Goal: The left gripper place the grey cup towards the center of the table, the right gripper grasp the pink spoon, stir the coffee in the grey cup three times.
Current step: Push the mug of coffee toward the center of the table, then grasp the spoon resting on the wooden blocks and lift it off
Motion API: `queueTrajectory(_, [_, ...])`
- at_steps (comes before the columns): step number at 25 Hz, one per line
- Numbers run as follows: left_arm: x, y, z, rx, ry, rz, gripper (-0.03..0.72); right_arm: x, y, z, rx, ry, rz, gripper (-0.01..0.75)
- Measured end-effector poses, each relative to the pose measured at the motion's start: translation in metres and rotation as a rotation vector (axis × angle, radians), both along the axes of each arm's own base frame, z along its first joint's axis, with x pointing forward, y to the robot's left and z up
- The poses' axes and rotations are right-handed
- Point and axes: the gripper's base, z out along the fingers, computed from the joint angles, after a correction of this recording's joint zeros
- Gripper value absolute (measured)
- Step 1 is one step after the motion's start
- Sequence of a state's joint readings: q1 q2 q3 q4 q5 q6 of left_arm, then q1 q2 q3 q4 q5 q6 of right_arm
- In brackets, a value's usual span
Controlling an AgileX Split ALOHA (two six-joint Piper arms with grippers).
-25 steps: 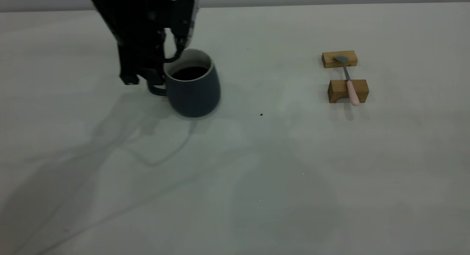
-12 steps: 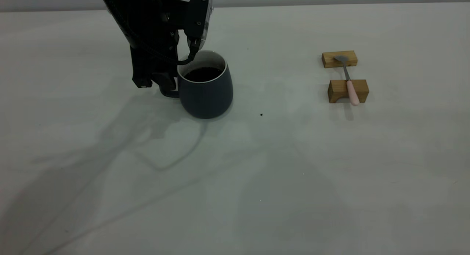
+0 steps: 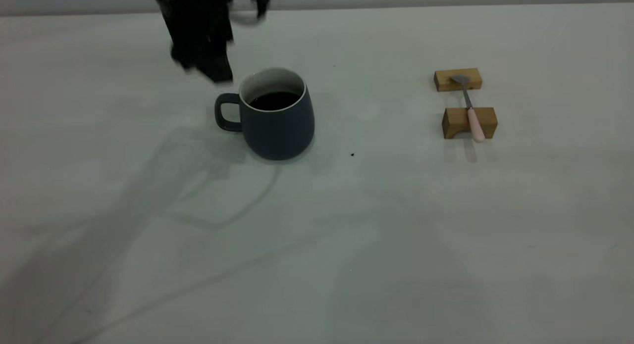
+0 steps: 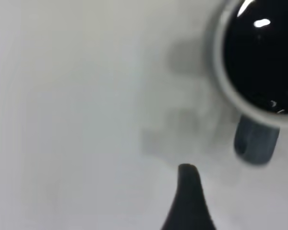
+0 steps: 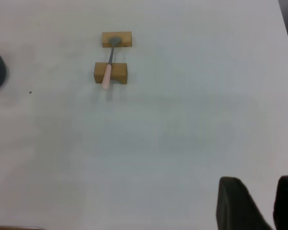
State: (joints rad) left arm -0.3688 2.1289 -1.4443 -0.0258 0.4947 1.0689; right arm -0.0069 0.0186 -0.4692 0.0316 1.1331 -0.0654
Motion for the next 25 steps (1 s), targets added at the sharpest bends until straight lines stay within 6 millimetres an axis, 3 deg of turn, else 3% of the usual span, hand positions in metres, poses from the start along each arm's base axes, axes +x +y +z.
queueTrajectory(5, [-0.019,0.009,0.076,-0.084,-0.019,0.233,0.551,0.000,0.000,0.000,0.000,0.000,0.000,0.237])
queueTrajectory(11, [-0.071,0.029,0.152,-0.089,0.086,0.407,0.446,0.000,0.000,0.000,0.000,0.000,0.000,0.237])
queueTrajectory(15, [-0.105,0.042,0.182,-0.044,0.181,0.469,0.400,0.000,0.000,0.000,0.000,0.000,0.000,0.237])
queueTrajectory(25, [-0.143,0.057,0.236,-0.203,0.053,0.621,0.345,0.000,0.000,0.000,0.000,-0.001,0.000,0.237])
